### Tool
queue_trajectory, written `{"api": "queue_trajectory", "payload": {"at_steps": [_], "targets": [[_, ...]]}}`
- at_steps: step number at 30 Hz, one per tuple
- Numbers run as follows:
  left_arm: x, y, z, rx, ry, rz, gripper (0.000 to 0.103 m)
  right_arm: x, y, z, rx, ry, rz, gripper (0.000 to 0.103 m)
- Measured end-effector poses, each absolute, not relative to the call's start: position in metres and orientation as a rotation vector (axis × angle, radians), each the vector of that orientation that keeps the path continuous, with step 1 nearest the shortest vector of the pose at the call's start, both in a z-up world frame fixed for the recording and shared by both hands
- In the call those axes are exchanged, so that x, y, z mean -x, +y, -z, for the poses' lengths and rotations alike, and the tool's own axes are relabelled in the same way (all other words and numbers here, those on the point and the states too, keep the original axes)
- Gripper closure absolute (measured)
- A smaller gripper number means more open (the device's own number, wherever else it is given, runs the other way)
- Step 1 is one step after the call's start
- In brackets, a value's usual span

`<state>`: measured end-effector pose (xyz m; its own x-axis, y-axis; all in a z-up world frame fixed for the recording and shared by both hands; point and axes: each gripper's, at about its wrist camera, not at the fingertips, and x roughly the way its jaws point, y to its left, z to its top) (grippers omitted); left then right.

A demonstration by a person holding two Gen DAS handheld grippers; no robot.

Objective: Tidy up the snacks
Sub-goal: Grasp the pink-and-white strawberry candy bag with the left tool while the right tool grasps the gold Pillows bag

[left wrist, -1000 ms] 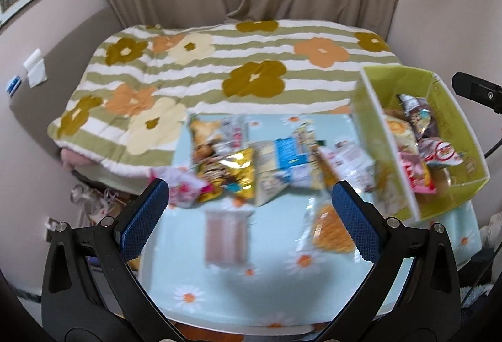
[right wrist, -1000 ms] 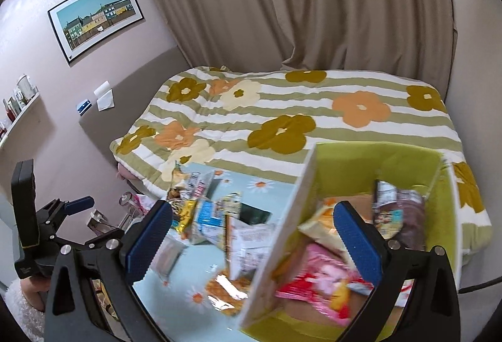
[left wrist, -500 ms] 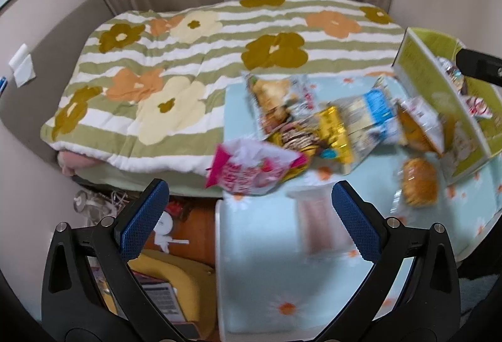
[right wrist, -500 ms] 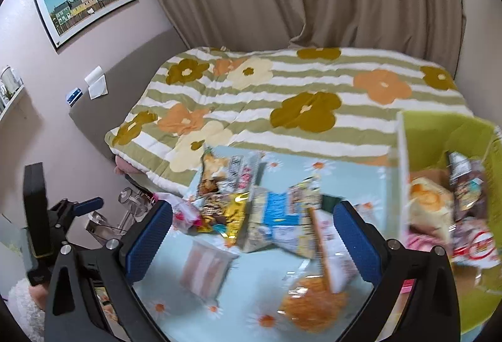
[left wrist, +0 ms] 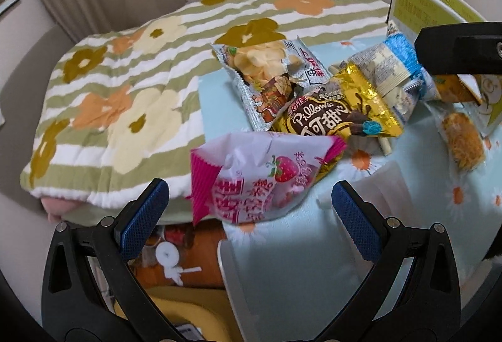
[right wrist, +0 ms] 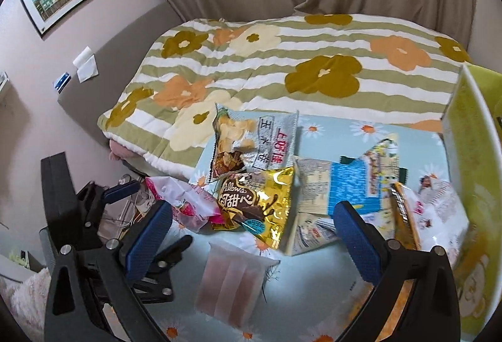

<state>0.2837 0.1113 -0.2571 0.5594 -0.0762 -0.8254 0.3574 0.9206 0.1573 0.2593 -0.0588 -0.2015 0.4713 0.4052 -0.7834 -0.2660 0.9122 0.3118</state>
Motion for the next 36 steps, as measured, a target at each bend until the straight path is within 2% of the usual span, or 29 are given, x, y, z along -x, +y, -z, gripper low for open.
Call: {"api": "queue_trajectory", "payload": {"at_steps": [13,15,16,17,20,21,24,29,36], "targets": [[-0.309,0.111,0.276,-0.299,0.969,0.302,0.001,-0.291,-0.035,0.24,-0.152,1.077,-0.459,0.001],[-0.31,0.112,0.279,-0.294,0.977,0.316,0.007,-0.294,-0.036,0.243,-0.166,1.085,-0.457,0.001],[-0.311,0.111,0.282,-0.293,0.987,0.324,0.015,-0.294,-0.037,0.244,-0.167,1.086,-0.459,0.001],[-0.311,0.111,0.285,-0.293,0.997,0.328,0.019,-0.296,-0.037,0.244,-0.161,1.083,-0.461,0.001],[-0.31,0.112,0.289,-0.291,1.002,0.343,0.025,-0.298,-0.036,0.245,-0.149,1.081,-0.469,0.001],[-0.31,0.113,0.288,-0.289,0.996,0.349,0.031,-0.298,-0.036,0.245,-0.149,1.081,-0.473,0.001],[-0.309,0.114,0.286,-0.275,1.001,0.361,0.039,-0.299,-0.032,0.247,-0.144,1.084,-0.484,0.001],[-0.307,0.123,0.28,-0.22,1.011,0.355,0.044,-0.3,-0.029,0.253,-0.148,1.093,-0.488,0.001],[-0.298,0.143,0.271,-0.14,1.027,0.33,0.045,-0.302,-0.023,0.256,-0.107,1.097,-0.478,0.001]]}}
